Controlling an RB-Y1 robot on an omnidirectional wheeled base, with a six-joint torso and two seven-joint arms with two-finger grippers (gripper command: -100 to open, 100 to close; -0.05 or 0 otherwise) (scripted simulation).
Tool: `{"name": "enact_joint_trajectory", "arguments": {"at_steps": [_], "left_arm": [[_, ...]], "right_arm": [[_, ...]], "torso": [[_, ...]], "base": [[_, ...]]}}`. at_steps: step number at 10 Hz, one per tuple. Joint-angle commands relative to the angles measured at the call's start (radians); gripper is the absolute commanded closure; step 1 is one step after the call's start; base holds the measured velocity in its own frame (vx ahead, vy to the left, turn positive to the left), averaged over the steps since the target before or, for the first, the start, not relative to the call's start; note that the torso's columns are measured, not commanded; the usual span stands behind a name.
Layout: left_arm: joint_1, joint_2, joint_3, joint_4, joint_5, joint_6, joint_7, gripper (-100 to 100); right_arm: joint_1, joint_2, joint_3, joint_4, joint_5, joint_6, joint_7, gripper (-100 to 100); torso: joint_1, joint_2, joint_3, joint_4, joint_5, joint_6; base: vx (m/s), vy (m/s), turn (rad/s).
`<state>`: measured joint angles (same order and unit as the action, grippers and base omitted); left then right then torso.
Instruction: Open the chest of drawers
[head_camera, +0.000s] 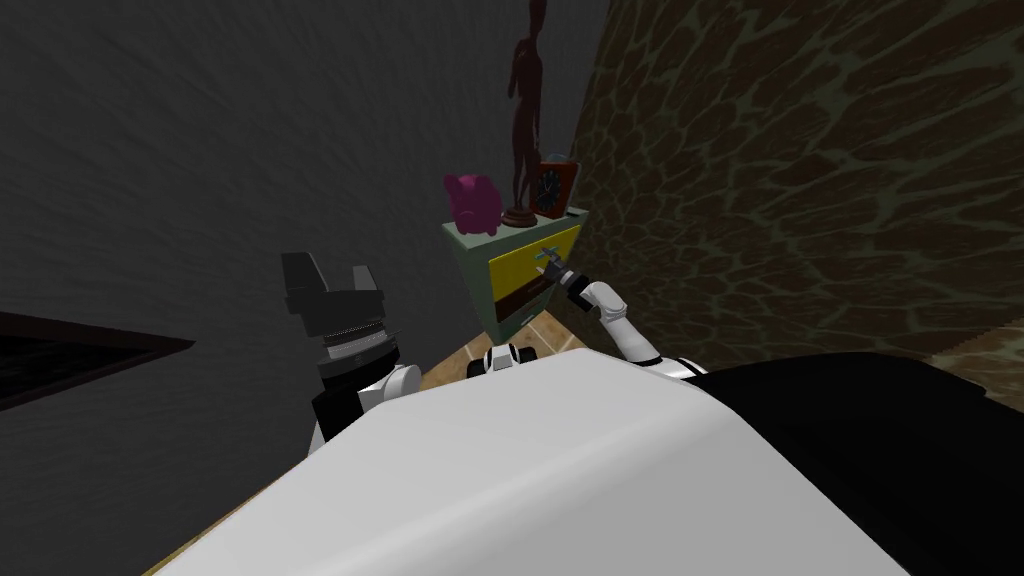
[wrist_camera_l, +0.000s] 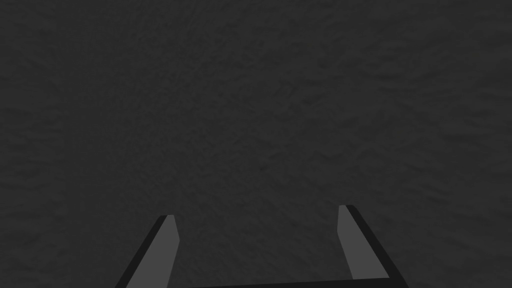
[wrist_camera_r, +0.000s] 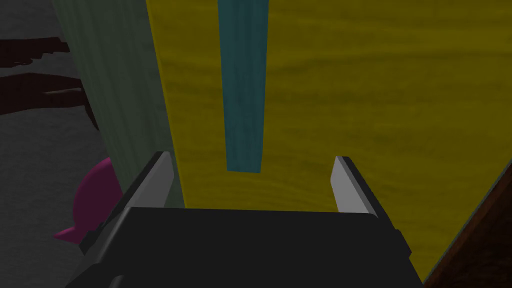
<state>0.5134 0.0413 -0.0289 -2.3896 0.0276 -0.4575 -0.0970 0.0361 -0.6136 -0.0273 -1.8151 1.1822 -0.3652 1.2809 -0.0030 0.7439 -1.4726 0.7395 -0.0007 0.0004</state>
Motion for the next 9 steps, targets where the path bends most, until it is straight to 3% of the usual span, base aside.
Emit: {"name": "enact_joint_trajectory", "arguments": {"at_steps": [1, 2, 9], "left_arm": [[0.000, 0.000, 0.000, 0.000, 0.000, 0.000, 0.000, 0], [0.000, 0.000, 0.000, 0.000, 0.000, 0.000, 0.000, 0], [0.000, 0.000, 0.000, 0.000, 0.000, 0.000, 0.000, 0]], "right_arm": [[-0.009, -0.016, -0.005, 0.006, -0.003, -0.001, -0.010, -100], [-0.011, -0.018, -0.006, 0.007, -0.003, -0.001, -0.014, 100], [0.006, -0.035, -0.005, -0.016, -0.014, -0.026, -0.025, 100]], "torso": [[0.003, -0.001, 0.000, 0.000, 0.000, 0.000], [0.002, -0.002, -0.001, 0.000, 0.000, 0.000], [0.004, -0.008, -0.005, 0.000, 0.002, 0.000]], "base": [[0.044, 0.050, 0.003], [0.008, 0.008, 0.000], [-0.134, -0.068, -0.046]]}}
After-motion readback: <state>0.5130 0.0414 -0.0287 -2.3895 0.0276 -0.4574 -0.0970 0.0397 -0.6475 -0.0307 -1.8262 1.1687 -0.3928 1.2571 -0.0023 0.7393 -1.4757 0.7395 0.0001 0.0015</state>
